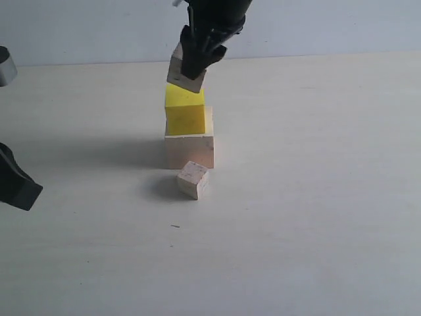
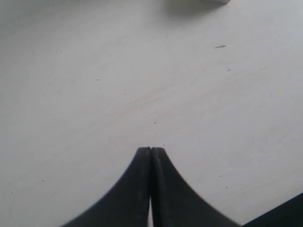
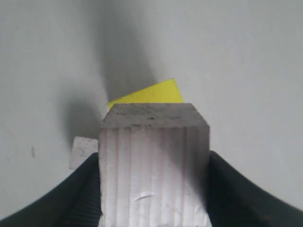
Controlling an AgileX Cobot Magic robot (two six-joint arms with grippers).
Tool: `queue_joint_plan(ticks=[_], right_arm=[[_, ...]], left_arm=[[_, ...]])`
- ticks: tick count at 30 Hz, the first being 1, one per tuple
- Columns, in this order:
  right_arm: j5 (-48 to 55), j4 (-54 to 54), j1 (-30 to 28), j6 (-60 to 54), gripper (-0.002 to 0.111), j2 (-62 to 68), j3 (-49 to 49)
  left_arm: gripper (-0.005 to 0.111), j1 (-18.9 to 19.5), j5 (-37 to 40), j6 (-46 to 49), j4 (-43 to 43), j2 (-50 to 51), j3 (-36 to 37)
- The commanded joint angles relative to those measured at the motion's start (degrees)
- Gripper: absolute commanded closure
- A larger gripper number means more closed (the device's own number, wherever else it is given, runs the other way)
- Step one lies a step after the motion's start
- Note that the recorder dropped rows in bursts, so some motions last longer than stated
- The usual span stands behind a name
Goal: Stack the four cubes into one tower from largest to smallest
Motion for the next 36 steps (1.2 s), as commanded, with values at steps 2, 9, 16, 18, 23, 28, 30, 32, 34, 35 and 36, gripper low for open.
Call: queue_joint_plan(ticks=[2, 9, 16, 18, 23, 28, 30, 32, 34, 35, 36], right_arm=[[0.8, -4.5, 2.5, 30.8, 0.108, -0.4, -3.0], [0.8, -15.0, 9.6, 55.2, 0.108, -0.4, -7.2], [0.8, -20.5, 9.9, 66.2, 0.108, 0.7, -7.3], [0.8, -18.8, 9.1, 67.2, 0.108, 1.6, -7.3], [0.8, -16.9, 9.0, 67.6, 0.108, 4.1, -7.3], [0.8, -17.2, 9.0, 70.0, 0.108, 4.9, -7.3], [0.8, -17.8, 9.0, 70.4, 0.108, 4.9, -7.3], [0.8, -17.8, 9.0, 70.5, 0.108, 4.9, -7.3], [0.8, -17.8, 9.0, 71.1, 0.108, 4.9, -7.3], [0.8, -17.8, 9.0, 71.2, 0.108, 4.9, -7.3], [0.8, -17.8, 9.0, 71.2, 0.108, 4.9, -7.3]], left_arm=[[0.106, 0.1, 0.2, -0.3, -0.8, -0.2, 0.4], [0.106, 0.1, -1.3, -0.3, -0.8, -0.2, 0.4], [0.106, 0.1, -1.3, -0.2, -0.8, -0.2, 0.4], [0.106, 0.1, -1.3, -0.2, -0.8, -0.2, 0.4], [0.106, 0.1, -0.8, -0.2, -0.8, -0.2, 0.4], [0.106, 0.1, -0.2, -0.2, -0.9, -0.2, 0.4], [0.106, 0.1, -0.1, -0.2, -0.9, -0.2, 0.4], [0.106, 0.1, -0.1, -0.2, -0.9, -0.2, 0.4], [0.106, 0.1, -0.1, -0.2, -0.9, -0.2, 0.4], [0.106, 0.1, -0.1, -0.2, -0.9, -0.2, 0.4], [0.106, 0.1, -0.1, -0.2, -0.9, -0.2, 0.4]])
